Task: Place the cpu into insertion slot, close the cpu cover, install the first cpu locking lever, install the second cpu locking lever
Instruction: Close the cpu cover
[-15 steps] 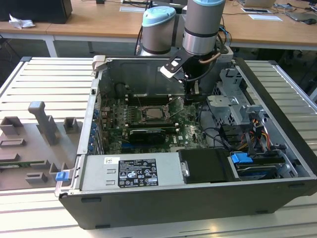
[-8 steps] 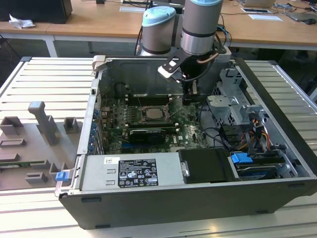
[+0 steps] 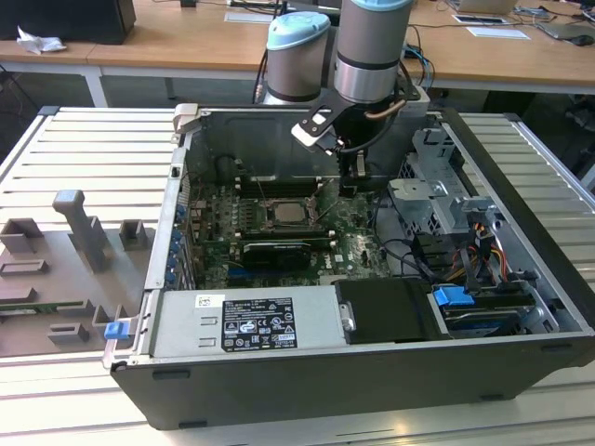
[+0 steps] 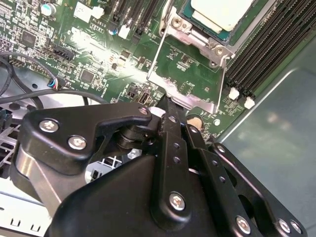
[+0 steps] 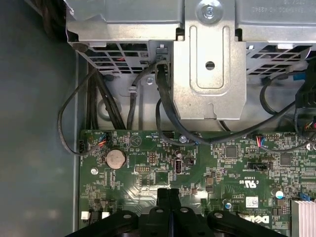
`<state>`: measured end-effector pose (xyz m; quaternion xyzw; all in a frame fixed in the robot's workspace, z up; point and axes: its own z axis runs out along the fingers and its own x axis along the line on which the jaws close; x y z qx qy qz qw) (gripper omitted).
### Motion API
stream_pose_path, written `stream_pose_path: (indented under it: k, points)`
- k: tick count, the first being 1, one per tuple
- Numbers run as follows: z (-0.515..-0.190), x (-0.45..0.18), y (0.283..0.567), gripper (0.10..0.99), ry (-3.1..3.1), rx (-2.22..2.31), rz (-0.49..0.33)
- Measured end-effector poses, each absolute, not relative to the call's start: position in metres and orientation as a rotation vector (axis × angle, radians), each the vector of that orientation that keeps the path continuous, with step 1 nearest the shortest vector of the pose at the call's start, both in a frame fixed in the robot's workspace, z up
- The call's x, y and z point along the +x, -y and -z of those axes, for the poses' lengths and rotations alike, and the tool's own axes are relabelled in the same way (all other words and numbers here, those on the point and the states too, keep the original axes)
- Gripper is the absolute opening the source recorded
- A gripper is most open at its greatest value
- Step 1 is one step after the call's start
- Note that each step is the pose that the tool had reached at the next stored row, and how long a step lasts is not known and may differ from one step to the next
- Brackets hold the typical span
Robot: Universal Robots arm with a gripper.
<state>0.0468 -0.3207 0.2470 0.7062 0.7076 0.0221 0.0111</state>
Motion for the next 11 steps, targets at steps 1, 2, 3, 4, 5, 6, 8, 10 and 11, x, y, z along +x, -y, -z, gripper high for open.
stream_pose_path:
  k: [1, 2, 3, 4, 5, 6, 8, 10, 11]
  points:
    - [-0.2470, 0.0461, 0.3207, 0.106, -2.207, 2.203, -0.069]
    - [-0.2470, 0.0455, 0.3207, 0.106, -2.207, 2.203, -0.069]
    - [-0.2470, 0.0451, 0.3207, 0.106, -2.208, 2.203, -0.069]
    - [-0.2470, 0.0448, 0.3207, 0.106, -2.207, 2.203, -0.069]
    - [-0.2470, 0.0443, 0.3207, 0.106, -2.207, 2.203, -0.069]
    - [-0.2470, 0.0437, 0.3207, 0.106, -2.207, 2.203, -0.069]
    - [-0.2470, 0.0424, 0.3207, 0.106, -2.207, 2.203, -0.069]
    - [-0.2470, 0.0412, 0.3207, 0.106, -2.207, 2.203, -0.069]
    - [-0.2470, 0.0406, 0.3207, 0.106, -2.207, 2.203, -0.069]
